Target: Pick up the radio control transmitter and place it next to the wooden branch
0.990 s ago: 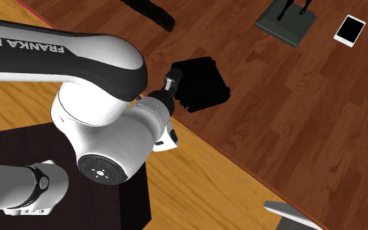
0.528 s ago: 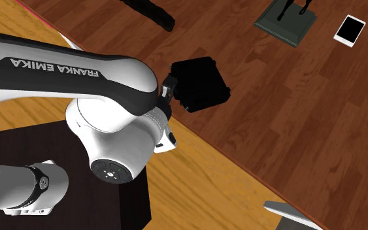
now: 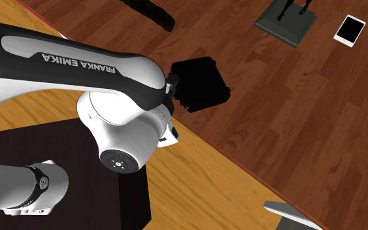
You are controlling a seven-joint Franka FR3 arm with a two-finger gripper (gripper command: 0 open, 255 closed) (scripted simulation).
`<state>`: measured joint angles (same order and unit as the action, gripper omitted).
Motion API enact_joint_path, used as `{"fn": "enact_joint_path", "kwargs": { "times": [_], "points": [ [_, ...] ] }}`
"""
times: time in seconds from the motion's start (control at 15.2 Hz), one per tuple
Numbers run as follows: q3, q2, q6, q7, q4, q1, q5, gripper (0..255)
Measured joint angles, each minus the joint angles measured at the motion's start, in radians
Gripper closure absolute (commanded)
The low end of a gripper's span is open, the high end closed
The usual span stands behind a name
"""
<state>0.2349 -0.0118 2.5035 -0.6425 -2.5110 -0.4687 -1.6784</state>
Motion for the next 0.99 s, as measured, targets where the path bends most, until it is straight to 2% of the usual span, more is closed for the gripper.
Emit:
{"fn": "enact_joint_path", "kwargs": {
  "times": [0.13,0.2,0.99],
  "points": [
    [0.0,0.0,0.0,0.0,0.0,0.0,0.0,0],
    [0.0,0.0,0.0,0.0,0.0,0.0,0.0,255],
    [-0.001,0.017,0.004,0.021,-0.002,-0.001,0.018,255]
  ]
}}
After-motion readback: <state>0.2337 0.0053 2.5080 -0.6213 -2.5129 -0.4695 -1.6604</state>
